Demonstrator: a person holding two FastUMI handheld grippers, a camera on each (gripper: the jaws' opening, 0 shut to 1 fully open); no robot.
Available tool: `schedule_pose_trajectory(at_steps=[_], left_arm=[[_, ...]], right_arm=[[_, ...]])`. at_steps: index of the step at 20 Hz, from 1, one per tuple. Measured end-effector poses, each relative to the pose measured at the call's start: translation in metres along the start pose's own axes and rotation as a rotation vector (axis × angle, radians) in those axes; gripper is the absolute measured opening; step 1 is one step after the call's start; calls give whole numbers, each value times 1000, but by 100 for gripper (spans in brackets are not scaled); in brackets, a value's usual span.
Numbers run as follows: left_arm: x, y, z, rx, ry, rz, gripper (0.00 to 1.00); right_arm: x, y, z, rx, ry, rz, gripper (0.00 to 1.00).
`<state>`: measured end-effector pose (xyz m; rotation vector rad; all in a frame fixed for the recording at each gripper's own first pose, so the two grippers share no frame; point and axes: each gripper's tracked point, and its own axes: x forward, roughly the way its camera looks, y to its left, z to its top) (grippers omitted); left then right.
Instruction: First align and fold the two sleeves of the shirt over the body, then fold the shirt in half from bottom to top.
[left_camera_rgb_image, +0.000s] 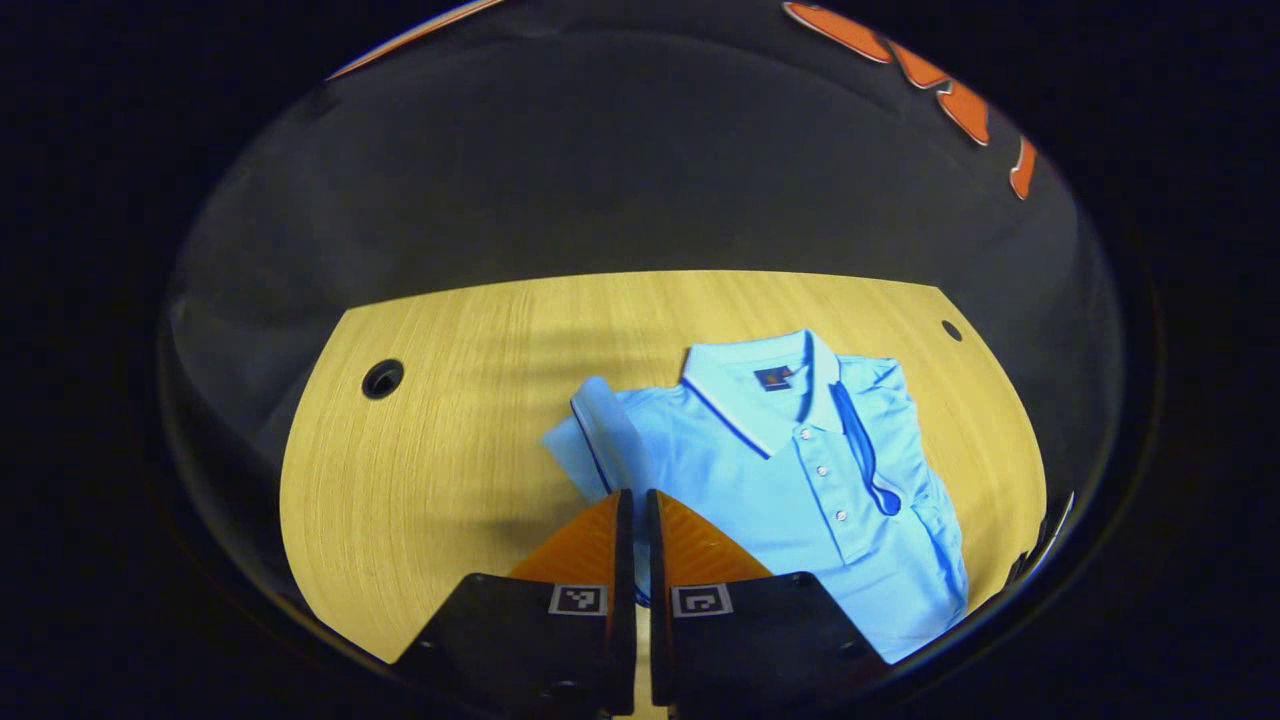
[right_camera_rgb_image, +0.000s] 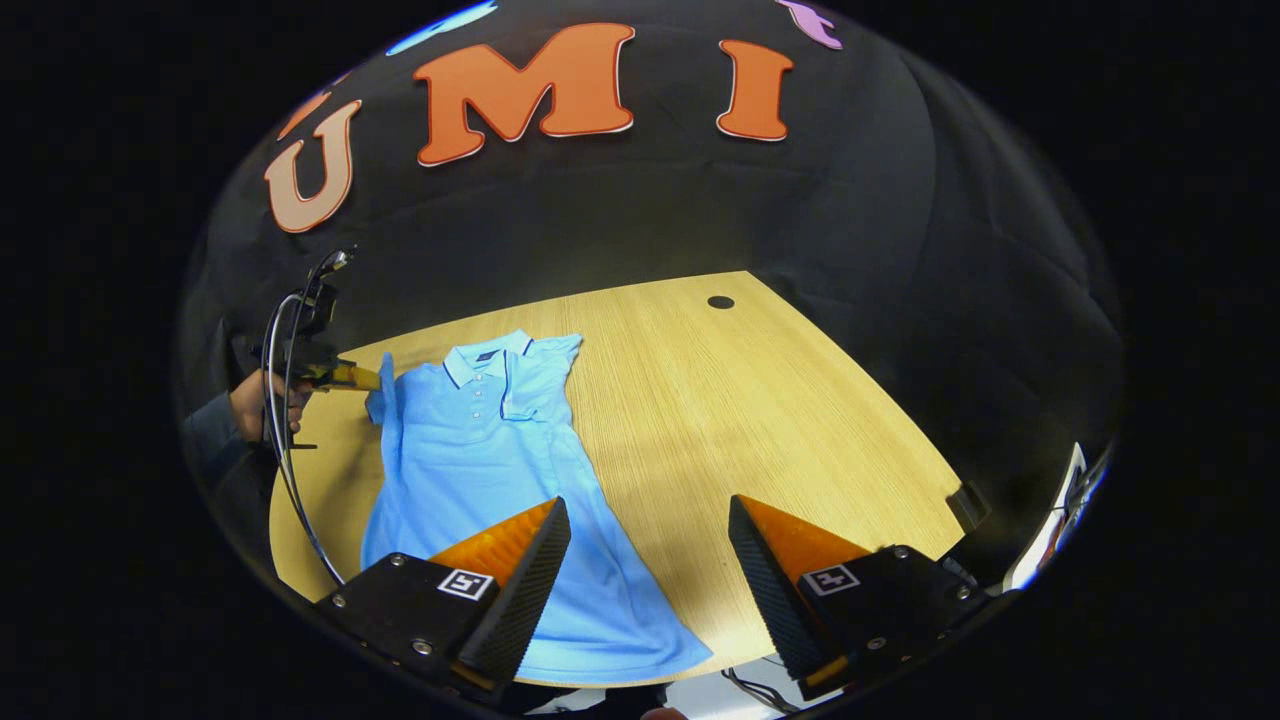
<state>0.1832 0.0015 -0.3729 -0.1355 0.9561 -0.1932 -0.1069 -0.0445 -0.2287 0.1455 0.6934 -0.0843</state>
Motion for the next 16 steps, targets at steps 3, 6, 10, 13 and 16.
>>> schedule_pose_trajectory(at_steps=[3, 6, 10, 13, 16], left_arm=[[3, -30, 5, 62, 2, -31, 10], [7, -60, 5, 136, 10, -64, 10], [20, -90, -3, 230, 33, -88, 10], [23, -113, -10, 259, 51, -144, 19], [16, -124, -17, 263, 32, -173, 38]], right_arm=[[-3, -4, -9, 13, 13, -4, 96], [-6, -10, -16, 23, 22, -16, 96], [-9, -19, -28, 51, 37, -39, 96], [-10, -23, -36, 69, 43, -52, 96], [-8, -23, -42, 78, 56, -54, 96]])
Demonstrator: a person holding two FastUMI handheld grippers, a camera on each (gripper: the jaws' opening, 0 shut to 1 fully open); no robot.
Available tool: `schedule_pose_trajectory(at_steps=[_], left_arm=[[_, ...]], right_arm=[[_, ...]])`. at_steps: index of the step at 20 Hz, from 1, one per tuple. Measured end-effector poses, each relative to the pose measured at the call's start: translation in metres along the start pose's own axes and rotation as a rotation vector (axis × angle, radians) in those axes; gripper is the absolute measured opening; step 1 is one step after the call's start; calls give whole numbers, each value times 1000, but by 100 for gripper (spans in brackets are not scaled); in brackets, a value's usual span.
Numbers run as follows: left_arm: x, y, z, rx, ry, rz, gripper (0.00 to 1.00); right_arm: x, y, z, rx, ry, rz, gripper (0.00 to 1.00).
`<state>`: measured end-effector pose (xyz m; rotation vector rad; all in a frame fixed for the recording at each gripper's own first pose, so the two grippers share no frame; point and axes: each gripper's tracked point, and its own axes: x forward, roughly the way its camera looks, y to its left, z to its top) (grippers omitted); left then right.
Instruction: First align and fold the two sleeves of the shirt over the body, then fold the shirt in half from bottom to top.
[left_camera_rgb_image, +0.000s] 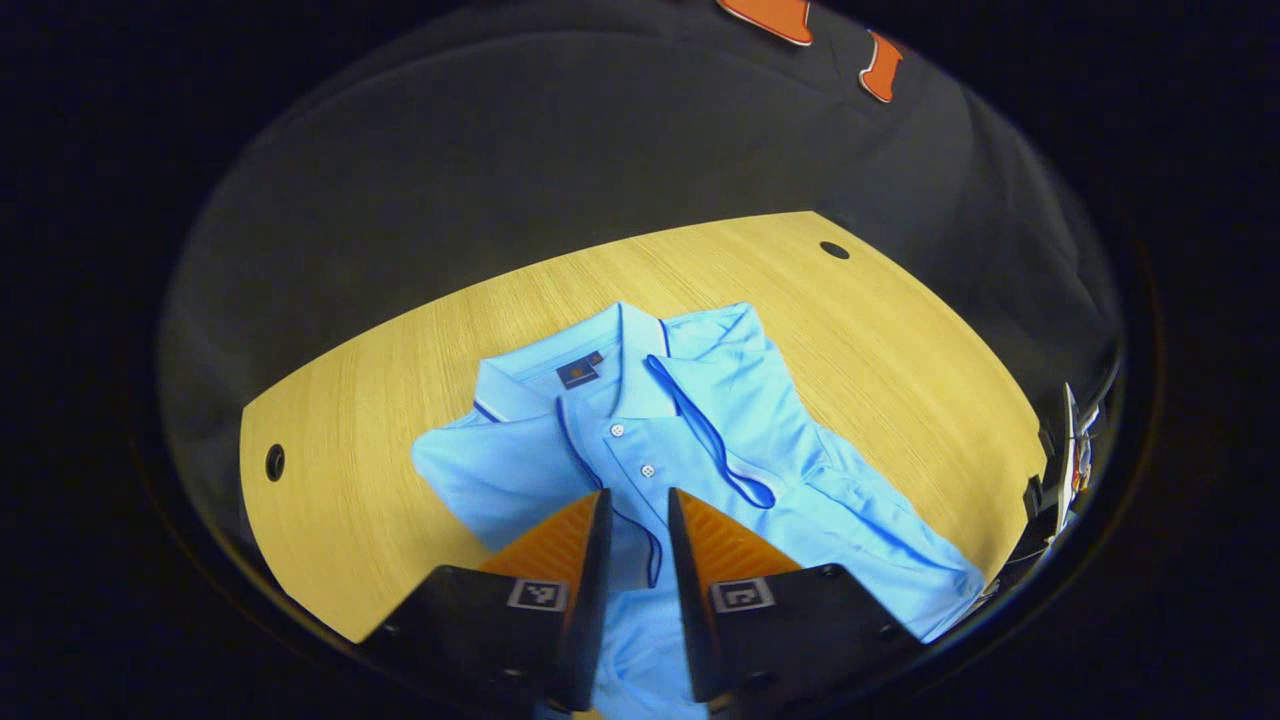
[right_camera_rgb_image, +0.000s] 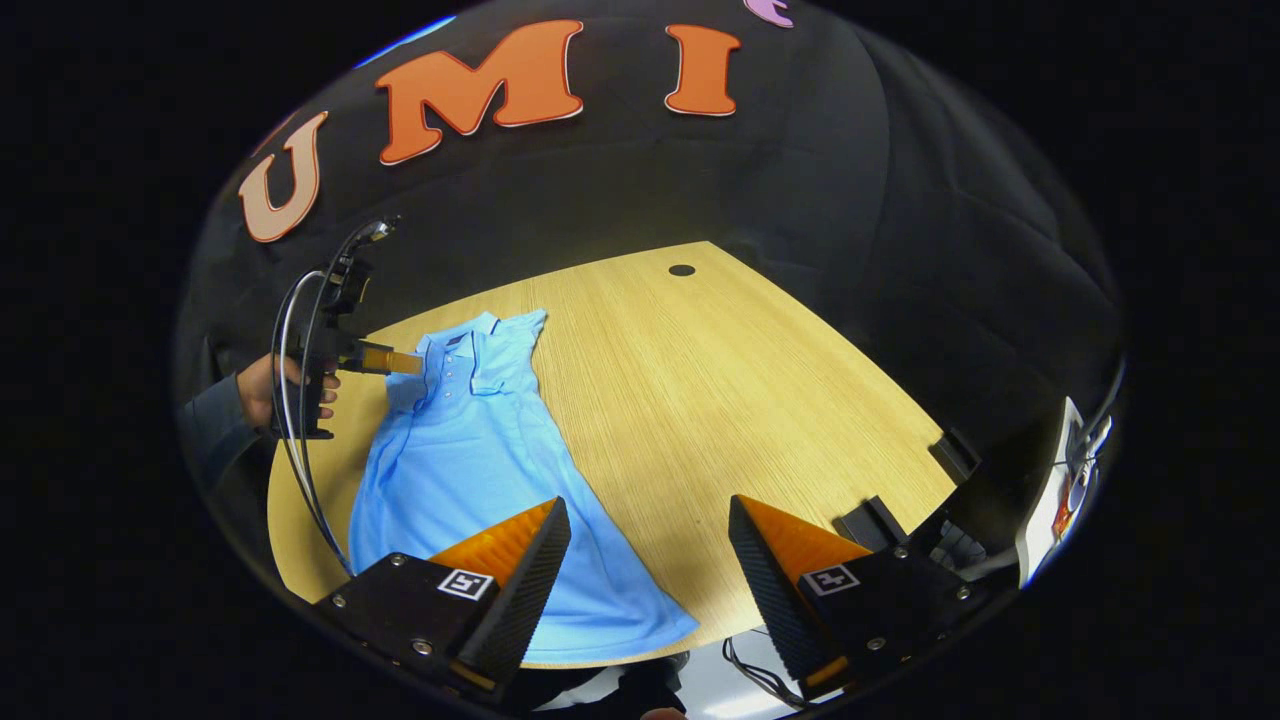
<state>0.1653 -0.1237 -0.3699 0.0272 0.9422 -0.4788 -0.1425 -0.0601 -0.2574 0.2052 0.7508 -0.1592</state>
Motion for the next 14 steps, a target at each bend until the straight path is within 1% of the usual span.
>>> schedule_pose_trajectory(at_steps=[1, 4, 5, 6, 7, 11, 14], left_arm=[[-4, -2, -4, 1, -9, -2, 55], [-33, -2, -18, -26, -30, 31, 77], [-45, -5, -25, -54, -39, 32, 87], [-57, -7, -32, -88, -50, 36, 91], [-70, -8, -40, -121, -60, 41, 94], [-124, -15, -89, -228, -81, 101, 94], [-158, -26, -143, -273, -58, 145, 93]], right_arm=[[1, 0, -2, -1, 0, 6, 96], [7, 5, -8, -28, 13, 51, 96], [10, 8, -10, -43, 20, 69, 96], [12, 10, -12, -57, 26, 92, 96], [14, 14, -16, -66, 36, 120, 96], [21, 24, -32, -130, 66, 211, 97], [23, 23, -51, -210, 103, 255, 97]])
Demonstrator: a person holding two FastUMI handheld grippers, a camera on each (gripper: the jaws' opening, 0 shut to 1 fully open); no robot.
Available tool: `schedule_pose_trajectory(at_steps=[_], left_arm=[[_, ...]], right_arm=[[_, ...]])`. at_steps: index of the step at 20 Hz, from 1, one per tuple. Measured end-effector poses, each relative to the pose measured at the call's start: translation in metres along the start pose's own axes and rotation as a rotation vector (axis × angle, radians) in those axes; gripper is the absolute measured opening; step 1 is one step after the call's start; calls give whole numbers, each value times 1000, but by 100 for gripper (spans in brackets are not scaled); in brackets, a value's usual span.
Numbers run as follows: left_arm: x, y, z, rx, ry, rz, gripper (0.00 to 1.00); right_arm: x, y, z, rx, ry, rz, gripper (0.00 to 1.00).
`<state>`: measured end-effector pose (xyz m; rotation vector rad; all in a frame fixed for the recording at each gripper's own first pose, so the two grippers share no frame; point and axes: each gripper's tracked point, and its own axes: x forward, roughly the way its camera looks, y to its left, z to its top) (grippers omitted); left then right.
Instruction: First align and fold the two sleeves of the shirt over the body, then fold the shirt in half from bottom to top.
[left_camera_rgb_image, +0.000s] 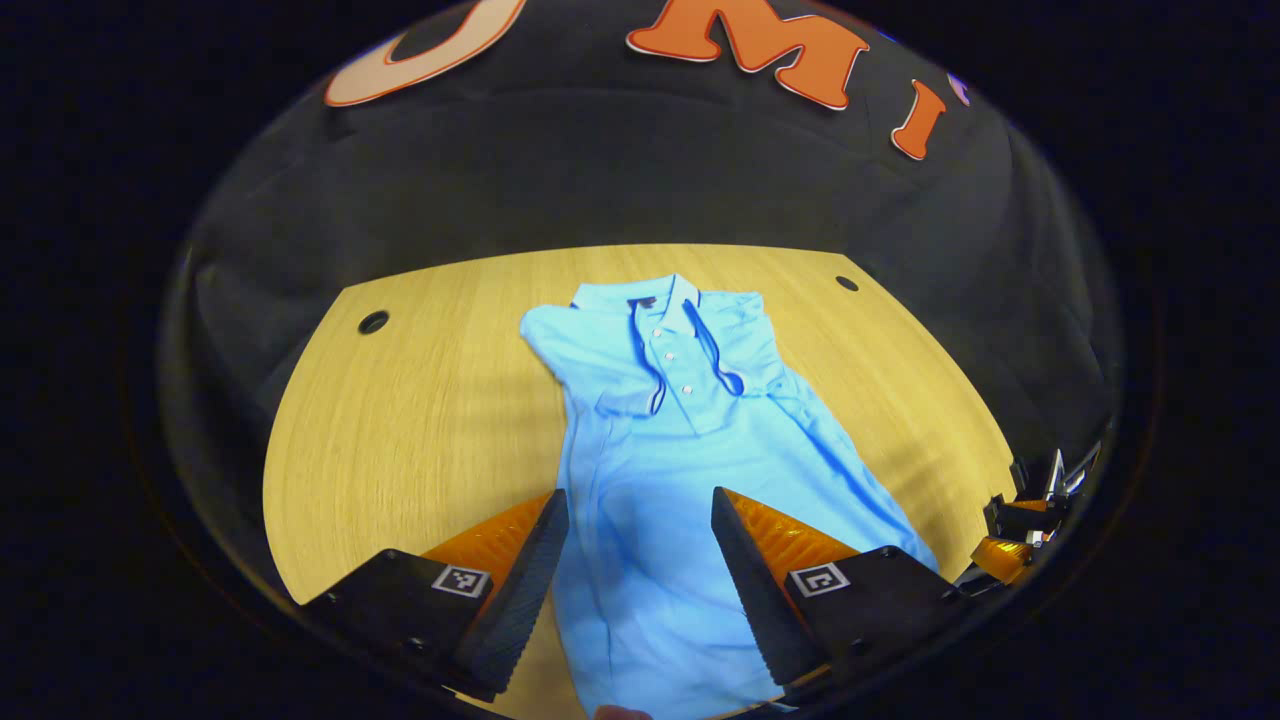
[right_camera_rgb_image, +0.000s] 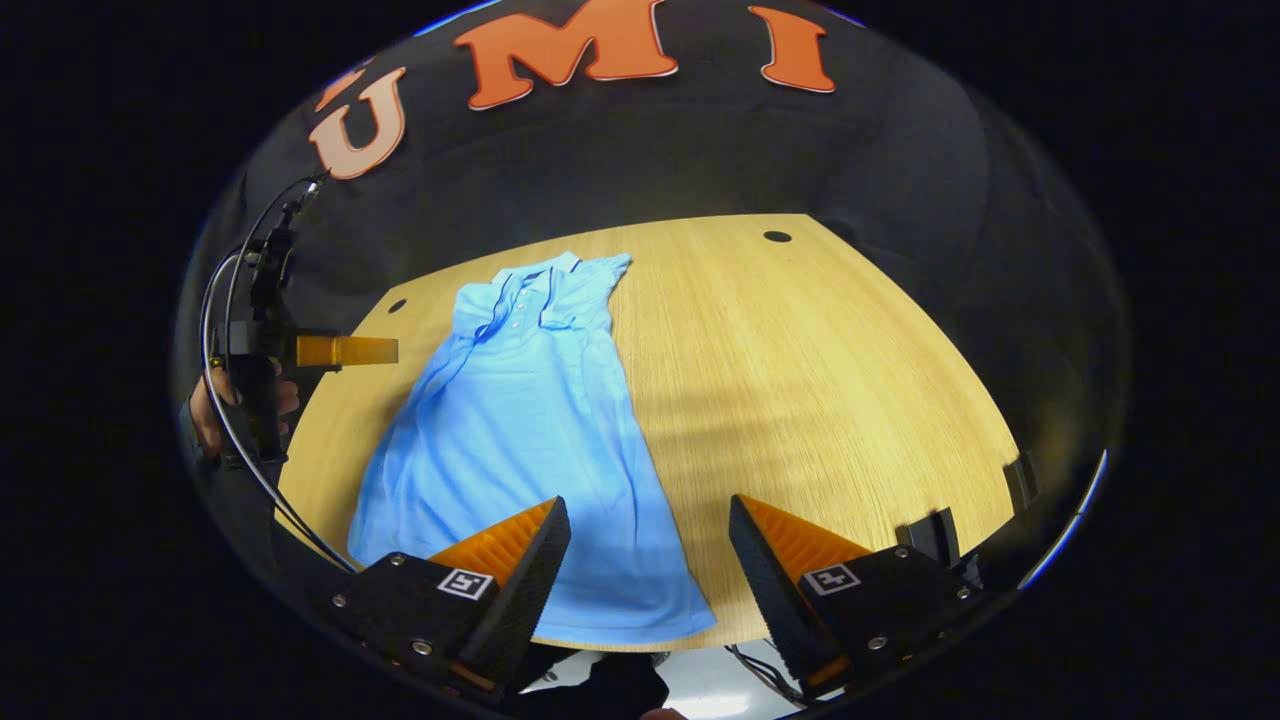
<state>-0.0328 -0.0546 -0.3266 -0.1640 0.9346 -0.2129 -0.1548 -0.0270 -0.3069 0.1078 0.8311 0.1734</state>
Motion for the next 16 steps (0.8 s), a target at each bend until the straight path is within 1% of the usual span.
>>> schedule_pose_trajectory(at_steps=[4, 7, 12, 13, 15, 16], left_arm=[[-37, 5, -76, -39, 40, 60, 94], [-54, 9, -130, -70, 86, 89, 94], [-61, 10, -191, -96, 150, 117, 95], [-61, 13, -202, -100, 165, 130, 94], [-64, 26, -218, -105, 190, 183, 95], [-62, 27, -227, -113, 204, 184, 95]], right_arm=[[5, 0, -30, -80, 57, 36, 97], [10, -1, -52, -106, 97, 59, 96], [19, -5, -78, -137, 135, 64, 97], [19, -7, -82, -146, 144, 59, 97], [22, -9, -87, -169, 149, 47, 97], [23, -10, -88, -173, 149, 39, 97]])
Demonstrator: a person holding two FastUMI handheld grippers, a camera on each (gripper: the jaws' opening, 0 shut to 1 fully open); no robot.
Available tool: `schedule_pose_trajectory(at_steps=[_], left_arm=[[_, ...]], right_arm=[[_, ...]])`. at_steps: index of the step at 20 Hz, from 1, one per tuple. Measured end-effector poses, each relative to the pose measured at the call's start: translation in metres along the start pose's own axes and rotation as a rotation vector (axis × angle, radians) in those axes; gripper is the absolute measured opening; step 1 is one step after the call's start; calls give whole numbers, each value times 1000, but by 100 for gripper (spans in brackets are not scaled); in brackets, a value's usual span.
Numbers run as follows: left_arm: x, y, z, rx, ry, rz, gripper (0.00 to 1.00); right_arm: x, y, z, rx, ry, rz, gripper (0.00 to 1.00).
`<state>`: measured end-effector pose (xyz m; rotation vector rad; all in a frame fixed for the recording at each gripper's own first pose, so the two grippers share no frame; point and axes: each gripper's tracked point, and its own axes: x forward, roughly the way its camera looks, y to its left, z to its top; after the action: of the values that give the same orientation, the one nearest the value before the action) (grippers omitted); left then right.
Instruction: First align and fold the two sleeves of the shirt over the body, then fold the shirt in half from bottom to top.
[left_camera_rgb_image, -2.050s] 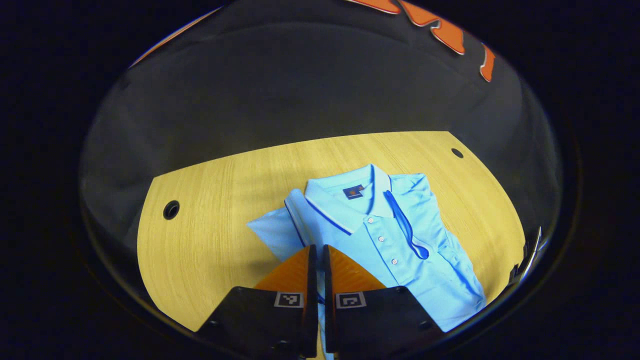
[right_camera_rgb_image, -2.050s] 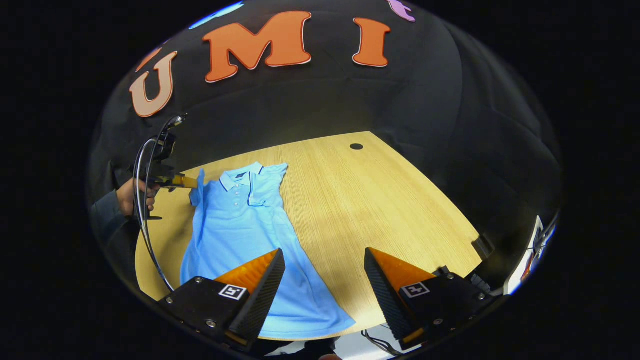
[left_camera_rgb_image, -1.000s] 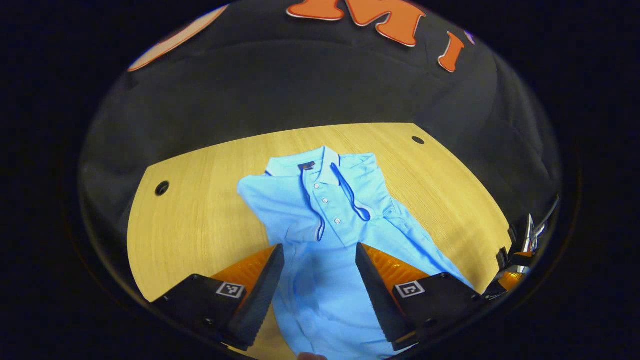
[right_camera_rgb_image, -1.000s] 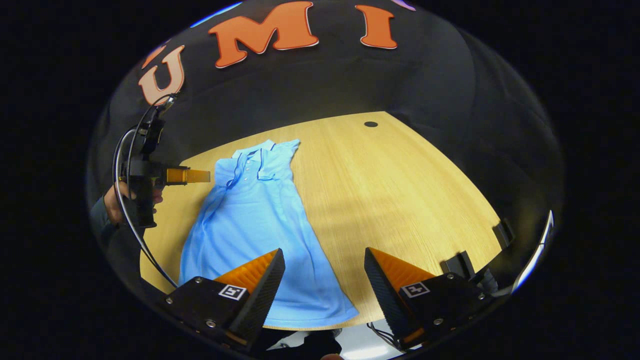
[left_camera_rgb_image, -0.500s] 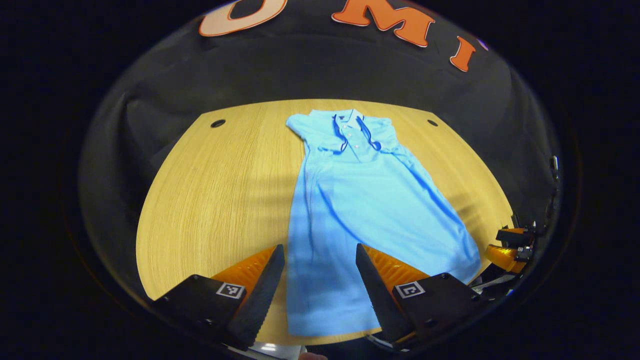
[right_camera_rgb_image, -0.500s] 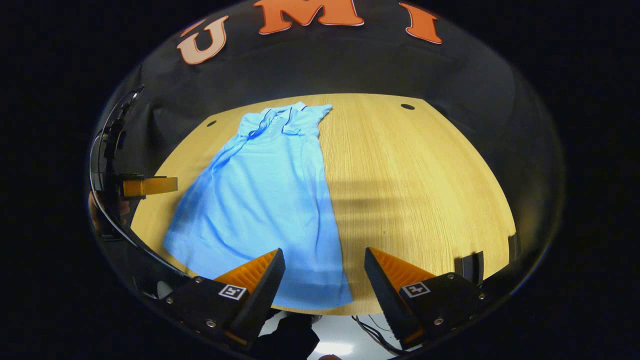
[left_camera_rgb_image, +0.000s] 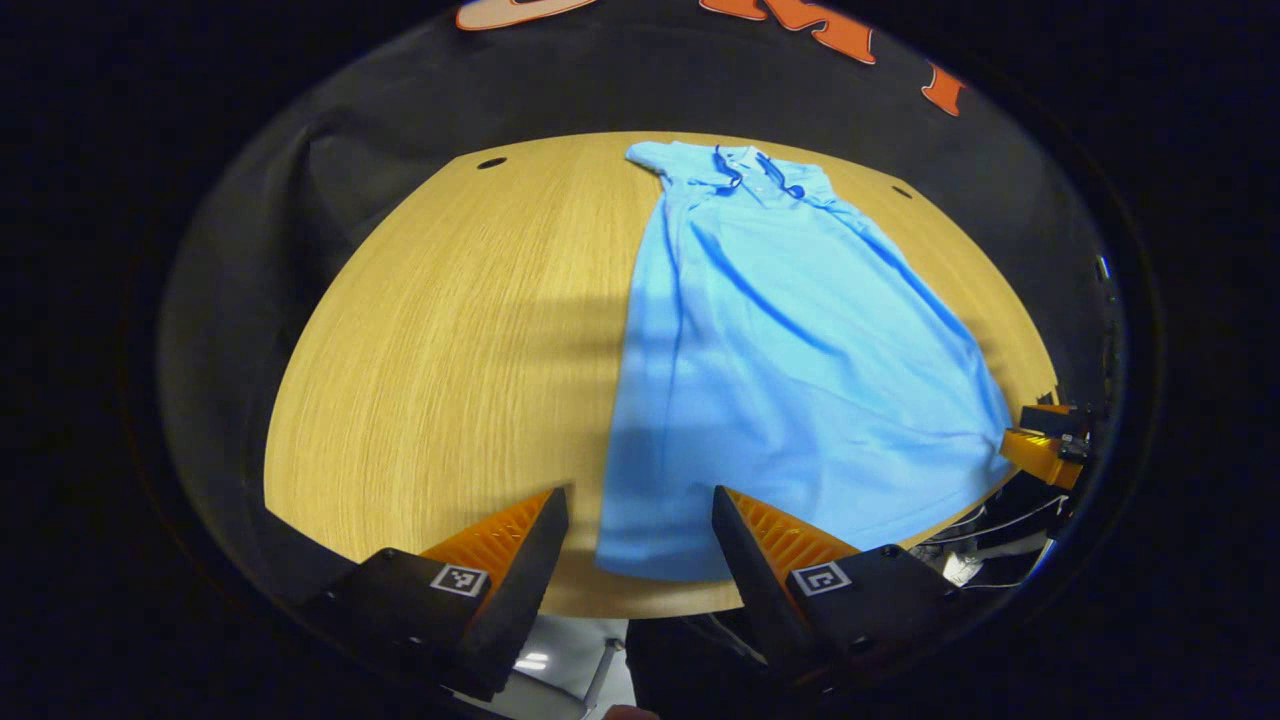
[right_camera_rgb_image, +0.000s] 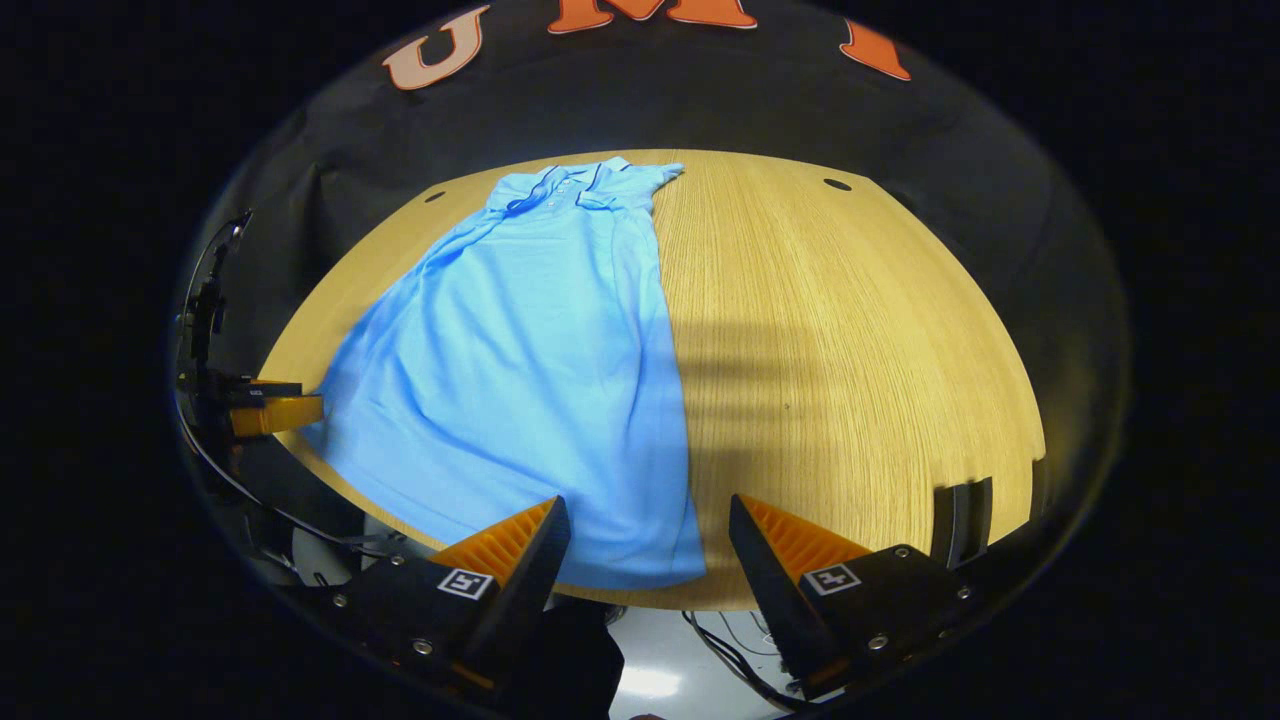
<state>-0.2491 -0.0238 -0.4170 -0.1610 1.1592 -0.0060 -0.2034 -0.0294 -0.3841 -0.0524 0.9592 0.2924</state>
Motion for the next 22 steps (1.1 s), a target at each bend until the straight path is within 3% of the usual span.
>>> schedule_pose_trajectory(at_steps=[6, 8, 10, 11, 12, 13, 14, 15, 16, 22], left_arm=[[2, -2, 3, 29, -16, -12, 96], [-1, -3, 1, 17, -13, -11, 96], [-1, -11, 0, 6, -17, -7, 82], [0, -20, 0, 21, -21, -19, 58], [1, -26, 2, 35, -26, -16, 46], [-2, -27, 1, 51, -21, 11, 13], [-2, -29, 1, 69, -26, 17, 12], [-1, -31, 3, 65, -32, 26, 12], [-1, -32, 3, 59, -25, 19, 5], [-17, -47, 40, 48, -81, -50, 5]], right_arm=[[6, 3, -9, 1, 17, -13, 96], [6, 2, -8, -13, 17, -20, 91], [8, 7, -7, -7, 16, -19, 67], [8, 9, -5, -3, 17, -18, 58], [9, 12, -4, 8, 15, -16, 29], [10, 13, -3, 21, 18, -19, 23], [12, 15, -1, 34, 22, -14, 8], [12, 18, -1, 67, 30, 5, 6], [11, 23, -1, 116, 44, 43, 3], [5, 37, 28, 423, 1, 203, 2]])
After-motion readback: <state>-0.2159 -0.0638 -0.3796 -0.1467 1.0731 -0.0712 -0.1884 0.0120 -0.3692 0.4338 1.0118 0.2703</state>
